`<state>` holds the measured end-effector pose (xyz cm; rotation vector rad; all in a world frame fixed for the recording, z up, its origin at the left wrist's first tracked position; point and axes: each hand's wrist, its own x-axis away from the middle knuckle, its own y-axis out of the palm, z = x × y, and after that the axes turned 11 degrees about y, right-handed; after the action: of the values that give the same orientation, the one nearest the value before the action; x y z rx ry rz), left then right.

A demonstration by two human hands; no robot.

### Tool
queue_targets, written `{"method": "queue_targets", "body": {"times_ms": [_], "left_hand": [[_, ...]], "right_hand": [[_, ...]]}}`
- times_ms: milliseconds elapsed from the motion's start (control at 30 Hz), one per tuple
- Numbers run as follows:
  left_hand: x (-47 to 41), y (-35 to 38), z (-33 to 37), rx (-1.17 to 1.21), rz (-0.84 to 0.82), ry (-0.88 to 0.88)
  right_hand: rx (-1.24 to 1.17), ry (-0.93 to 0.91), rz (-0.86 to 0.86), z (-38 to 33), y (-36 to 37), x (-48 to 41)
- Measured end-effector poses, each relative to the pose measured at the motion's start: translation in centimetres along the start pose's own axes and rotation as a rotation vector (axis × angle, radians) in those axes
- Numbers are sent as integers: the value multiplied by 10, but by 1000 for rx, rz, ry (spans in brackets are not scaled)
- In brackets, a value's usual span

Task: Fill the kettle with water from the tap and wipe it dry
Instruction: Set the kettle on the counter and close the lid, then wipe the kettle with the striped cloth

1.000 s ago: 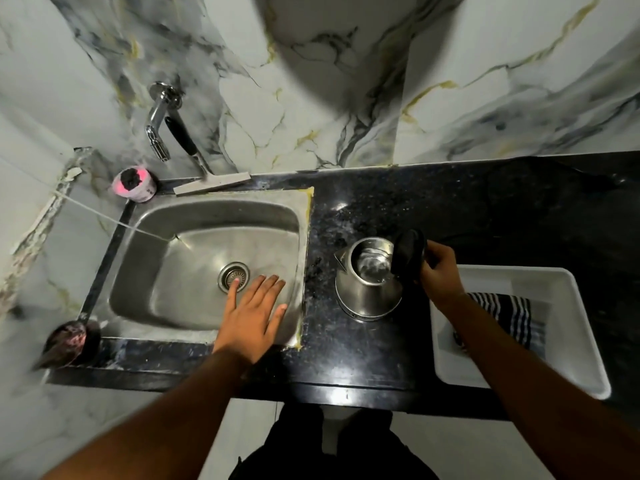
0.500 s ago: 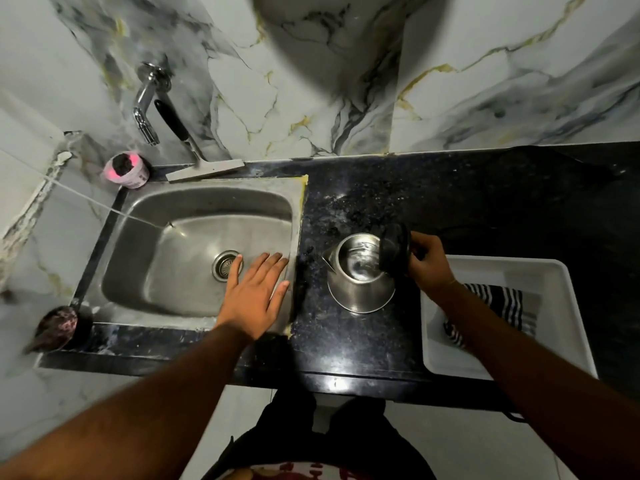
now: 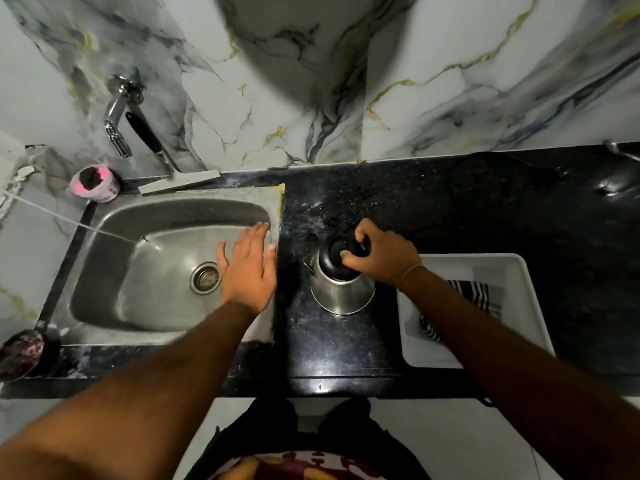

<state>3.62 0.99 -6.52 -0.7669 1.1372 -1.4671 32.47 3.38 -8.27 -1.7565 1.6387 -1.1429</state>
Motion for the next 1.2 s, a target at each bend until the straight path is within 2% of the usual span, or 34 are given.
{"method": "queue_targets", "body": {"times_ms": [133, 233, 300, 333, 400, 467, 500, 567, 633, 733, 833, 900, 1000, 1067, 1200], "left_hand": [[-41, -3, 42, 126, 86, 108], [-68, 3, 71, 165, 68, 283], [-85, 11, 91, 221, 43, 382], [-93, 16, 103, 259, 13, 431], [-104, 31, 120, 245, -72, 552], [-102, 47, 126, 125, -208, 691], [-99, 54, 125, 88, -282, 739], [-96, 62, 119, 114, -364, 749], [-97, 61, 118, 166, -382, 698], [-97, 58, 120, 115, -367, 710], [-98, 56, 123, 13, -403, 686], [-99, 56, 124, -11, -438, 683], [-105, 57, 124, -22, -546, 711], [-112, 59, 123, -19, -637, 704], [-113, 54, 123, 74, -658, 626]], "right_hand": [[71, 119, -1, -8, 5, 2], [84, 208, -45, -11, 0, 5], [8, 235, -23, -9, -4, 12], [-74, 247, 50, -3, -5, 19], [-321, 325, 306, 19, -4, 36], [-491, 572, 514, 56, -4, 55], [-489, 742, 534, 75, -4, 65], [-394, 1091, 414, 107, -1, 85], [-297, 1252, 296, 124, 5, 99], [-216, 1244, 260, 128, 13, 100], [-453, 1294, 305, 128, 8, 91], [-643, 1280, 432, 127, 0, 88], [-882, 1156, 733, 95, -5, 99], [-984, 1012, 861, 58, 7, 117], [-1010, 835, 823, -23, 81, 136]]}}
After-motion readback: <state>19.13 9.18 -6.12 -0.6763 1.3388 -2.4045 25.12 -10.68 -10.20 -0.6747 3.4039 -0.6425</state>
